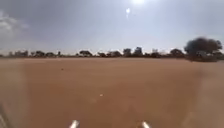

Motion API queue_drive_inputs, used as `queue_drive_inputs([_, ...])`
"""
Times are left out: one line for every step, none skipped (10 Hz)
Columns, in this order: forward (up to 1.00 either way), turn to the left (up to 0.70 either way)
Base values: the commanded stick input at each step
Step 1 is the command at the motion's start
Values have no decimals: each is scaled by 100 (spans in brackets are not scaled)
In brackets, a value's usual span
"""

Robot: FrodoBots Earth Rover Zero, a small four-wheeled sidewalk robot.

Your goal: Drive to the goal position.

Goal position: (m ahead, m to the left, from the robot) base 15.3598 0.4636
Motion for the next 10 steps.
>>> queue_drive_inputs([70,0])
queue_drive_inputs([70,0])
queue_drive_inputs([70,0])
queue_drive_inputs([70,0])
queue_drive_inputs([70,0])
queue_drive_inputs([70,0])
queue_drive_inputs([70,0])
queue_drive_inputs([70,0])
queue_drive_inputs([70,0])
queue_drive_inputs([70,0])
